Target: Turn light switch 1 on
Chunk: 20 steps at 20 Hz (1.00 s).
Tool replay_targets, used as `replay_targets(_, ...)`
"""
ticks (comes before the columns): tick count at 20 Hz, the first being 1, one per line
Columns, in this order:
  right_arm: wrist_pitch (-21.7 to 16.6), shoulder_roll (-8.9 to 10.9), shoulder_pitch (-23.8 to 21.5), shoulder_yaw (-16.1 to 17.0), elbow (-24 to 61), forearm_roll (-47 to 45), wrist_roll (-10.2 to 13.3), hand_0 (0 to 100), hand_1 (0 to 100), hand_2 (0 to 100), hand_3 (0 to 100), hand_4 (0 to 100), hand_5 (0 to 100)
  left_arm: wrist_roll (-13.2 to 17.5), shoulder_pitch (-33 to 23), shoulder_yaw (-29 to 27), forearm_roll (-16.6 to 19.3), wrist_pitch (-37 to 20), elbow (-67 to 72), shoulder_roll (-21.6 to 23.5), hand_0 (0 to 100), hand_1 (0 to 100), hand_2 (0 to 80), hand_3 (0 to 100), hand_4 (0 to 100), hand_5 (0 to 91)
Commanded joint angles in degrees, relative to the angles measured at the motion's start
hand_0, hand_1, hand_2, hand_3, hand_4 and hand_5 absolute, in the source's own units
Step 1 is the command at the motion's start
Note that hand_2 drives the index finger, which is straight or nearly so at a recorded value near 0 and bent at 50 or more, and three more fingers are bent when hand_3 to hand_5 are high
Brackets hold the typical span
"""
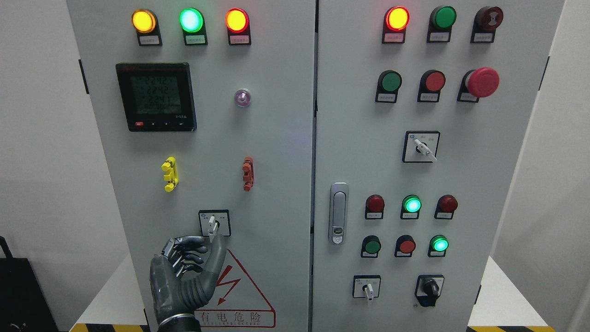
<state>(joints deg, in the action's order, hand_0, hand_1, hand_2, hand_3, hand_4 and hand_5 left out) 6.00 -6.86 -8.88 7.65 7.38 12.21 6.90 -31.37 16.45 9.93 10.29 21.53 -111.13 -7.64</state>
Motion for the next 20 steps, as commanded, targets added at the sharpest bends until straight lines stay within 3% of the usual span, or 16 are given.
replay_targets(1, 0.0, 0.0, 0.0, 0.0, 0.0, 0.0, 0.0, 5, 0, 0, 0, 0, 0, 0.1, 1.1, -0.4, -0.1, 1.1, 0.1, -0.3, 11, 68, 54.2, 70, 77, 67.3)
replay_targets(20, 0.0, 0.0, 0.0, 0.0, 0.0, 0.0, 0.0, 5, 0, 0, 0, 0, 0, 0.2, 1.5, 0.3, -0.4, 3.3, 0.0, -0.4, 17, 69, 56.9, 73, 79, 70.1)
